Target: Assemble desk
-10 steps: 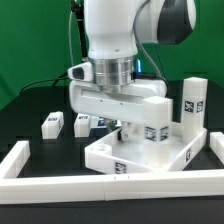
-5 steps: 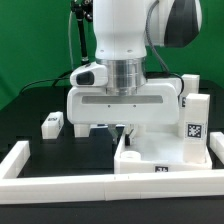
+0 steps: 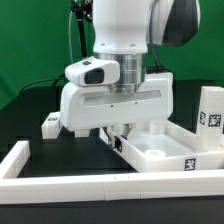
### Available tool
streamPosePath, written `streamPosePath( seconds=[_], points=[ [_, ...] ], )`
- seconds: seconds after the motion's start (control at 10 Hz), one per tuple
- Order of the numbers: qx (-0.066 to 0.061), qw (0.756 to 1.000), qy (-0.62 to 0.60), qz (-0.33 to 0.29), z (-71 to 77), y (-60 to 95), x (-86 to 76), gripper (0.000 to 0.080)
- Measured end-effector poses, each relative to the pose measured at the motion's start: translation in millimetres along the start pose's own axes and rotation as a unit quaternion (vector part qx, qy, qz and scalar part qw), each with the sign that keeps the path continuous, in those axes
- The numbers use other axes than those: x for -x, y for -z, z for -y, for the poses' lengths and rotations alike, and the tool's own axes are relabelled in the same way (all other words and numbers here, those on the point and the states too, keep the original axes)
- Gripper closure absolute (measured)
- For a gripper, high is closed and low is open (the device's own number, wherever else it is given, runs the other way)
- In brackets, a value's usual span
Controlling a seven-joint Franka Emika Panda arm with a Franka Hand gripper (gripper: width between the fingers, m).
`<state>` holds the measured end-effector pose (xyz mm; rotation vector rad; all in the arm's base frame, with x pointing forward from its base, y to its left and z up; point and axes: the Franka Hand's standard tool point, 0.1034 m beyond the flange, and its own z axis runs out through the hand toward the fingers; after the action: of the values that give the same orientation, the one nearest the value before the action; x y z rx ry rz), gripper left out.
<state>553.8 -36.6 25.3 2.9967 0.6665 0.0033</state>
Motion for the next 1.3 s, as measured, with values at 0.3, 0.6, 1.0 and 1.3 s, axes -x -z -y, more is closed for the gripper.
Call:
streamPosePath(
  seconds=[0.3,0.6,1.0,1.3],
  points=[
    [0.007,0.99,0.141,0.0,-13.0,-2.6,5.0,0.0739],
    [0.014,0.97,0.241,0.008,-17.6,-2.6,6.7,0.0739],
    [0.047,0.902,0.428,-0.009,4.3,14.5,-48.0,0.0739],
    [0.048,0.889,0.456,-0.003,-3.2,12.6,-43.0,0.0739]
  ],
)
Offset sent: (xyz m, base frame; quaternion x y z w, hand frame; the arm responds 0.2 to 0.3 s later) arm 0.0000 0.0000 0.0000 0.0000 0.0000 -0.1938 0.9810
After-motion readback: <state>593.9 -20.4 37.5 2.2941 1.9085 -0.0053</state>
